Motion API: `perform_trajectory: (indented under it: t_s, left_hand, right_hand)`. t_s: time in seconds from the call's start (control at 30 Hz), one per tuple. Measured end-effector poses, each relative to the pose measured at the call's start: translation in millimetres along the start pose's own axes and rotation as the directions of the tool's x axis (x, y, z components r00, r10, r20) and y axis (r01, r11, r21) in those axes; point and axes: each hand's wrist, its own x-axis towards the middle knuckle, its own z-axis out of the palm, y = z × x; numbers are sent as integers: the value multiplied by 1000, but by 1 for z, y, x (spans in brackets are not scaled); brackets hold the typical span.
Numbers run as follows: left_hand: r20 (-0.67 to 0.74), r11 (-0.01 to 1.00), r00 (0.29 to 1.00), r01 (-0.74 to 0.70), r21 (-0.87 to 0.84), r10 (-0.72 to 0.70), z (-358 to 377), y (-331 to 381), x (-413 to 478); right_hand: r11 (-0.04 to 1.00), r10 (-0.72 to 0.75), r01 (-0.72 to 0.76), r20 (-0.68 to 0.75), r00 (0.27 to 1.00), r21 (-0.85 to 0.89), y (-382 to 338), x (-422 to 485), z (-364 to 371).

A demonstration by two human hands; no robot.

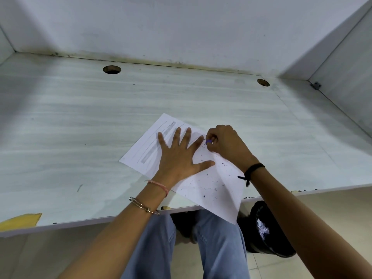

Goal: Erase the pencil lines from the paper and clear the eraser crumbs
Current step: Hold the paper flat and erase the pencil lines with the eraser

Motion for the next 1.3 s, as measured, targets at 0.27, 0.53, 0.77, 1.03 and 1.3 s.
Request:
perform_trajectory:
  t_s: [0.27,0.53,0.77,1.03,1.3]
  left_hand:
    - [3,1000,1000,5,-18,-5,-1,0,0]
    - [10,1000,1000,-1,-14,1,-1,0,0]
    - [28,1000,1000,4,-17,-4,-4,1,0]
    - [19,1000,1000,3,-10,-3,-1,0,1]
    - [29,1000,1000,5,-19,-4,-4,1,0]
  right_hand:
    - [999,41,-40,-34,999,30,8,0,-7]
    - [998,20,-19,15,1000,-52,12,4,-13]
    - [1000,-8,8,8,1000,-6,14,4,-10]
    - [999,-41,41,12,999,21,8,2,-4]
    - [995,-3,-1,44,999,97,9,-3,-5]
